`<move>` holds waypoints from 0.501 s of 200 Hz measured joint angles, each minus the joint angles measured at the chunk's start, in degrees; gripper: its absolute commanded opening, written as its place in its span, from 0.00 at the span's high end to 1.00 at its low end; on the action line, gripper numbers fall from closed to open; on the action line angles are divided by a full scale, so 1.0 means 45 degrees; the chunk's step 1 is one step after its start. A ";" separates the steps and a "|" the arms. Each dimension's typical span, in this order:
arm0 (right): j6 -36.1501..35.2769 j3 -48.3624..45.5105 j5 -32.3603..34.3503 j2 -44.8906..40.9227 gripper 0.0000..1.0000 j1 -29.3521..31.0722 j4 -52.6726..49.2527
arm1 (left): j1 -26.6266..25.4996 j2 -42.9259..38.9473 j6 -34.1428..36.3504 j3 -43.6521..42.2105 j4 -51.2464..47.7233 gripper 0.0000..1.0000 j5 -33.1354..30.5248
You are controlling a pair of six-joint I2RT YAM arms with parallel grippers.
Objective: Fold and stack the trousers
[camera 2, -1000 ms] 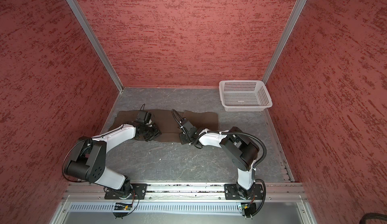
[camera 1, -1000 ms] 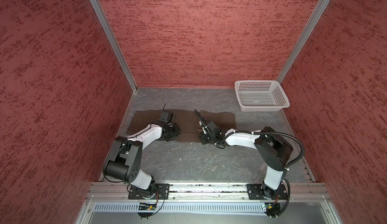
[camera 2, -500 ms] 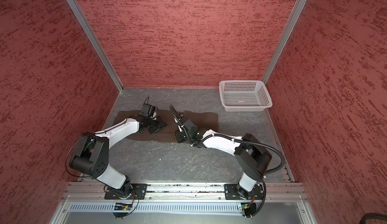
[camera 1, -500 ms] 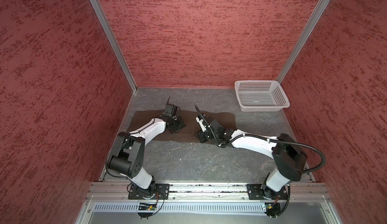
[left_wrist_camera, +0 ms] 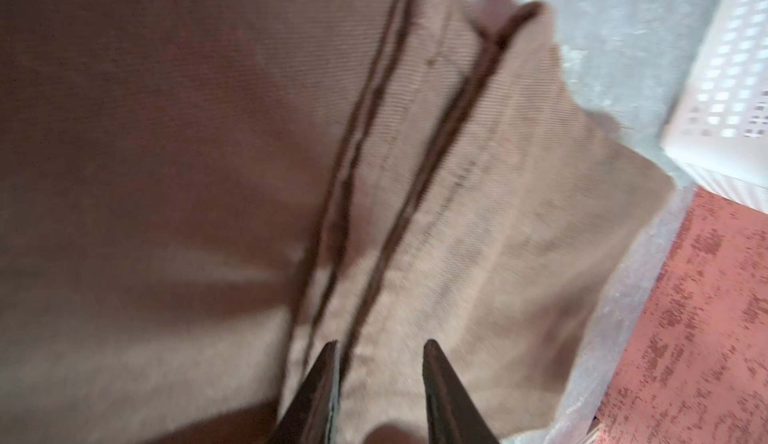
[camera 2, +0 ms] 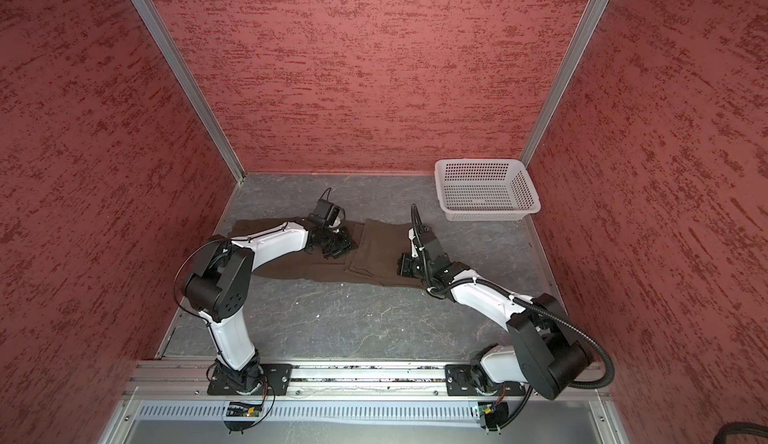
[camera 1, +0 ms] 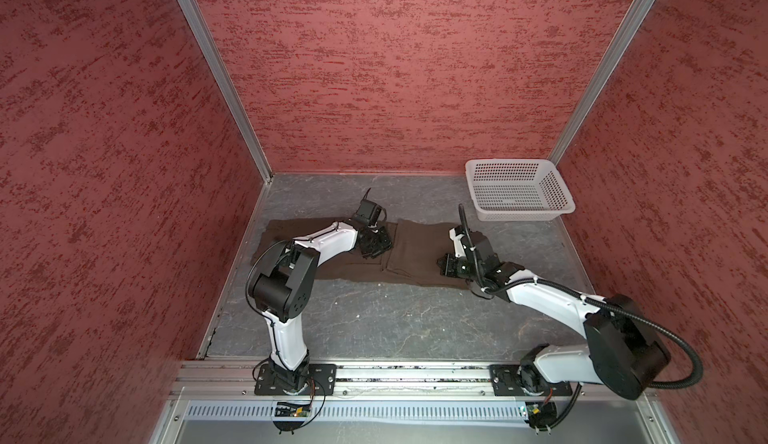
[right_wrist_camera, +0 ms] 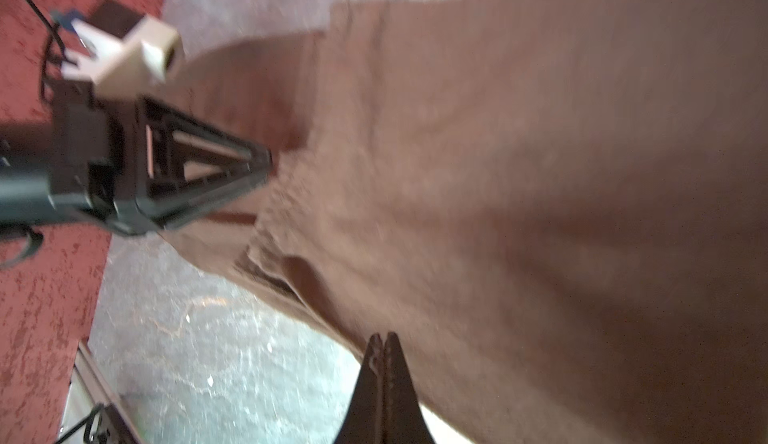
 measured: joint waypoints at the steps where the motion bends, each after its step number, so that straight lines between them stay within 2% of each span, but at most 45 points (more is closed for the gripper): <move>1: 0.0039 -0.0039 -0.0034 0.0010 1.00 0.0000 0.0005 | 0.0000 0.0015 0.0005 0.0005 0.0000 0.65 0.0005; 35: 0.0899 -0.0879 -0.0563 0.0311 1.00 -0.0039 0.0806 | -0.0039 0.0442 0.0146 0.0753 -0.0107 0.67 0.0010; 100: 0.1574 -0.0801 -0.1549 0.1671 1.00 -0.0097 0.2084 | -0.0039 0.1579 0.0423 0.1787 0.0238 0.70 0.0005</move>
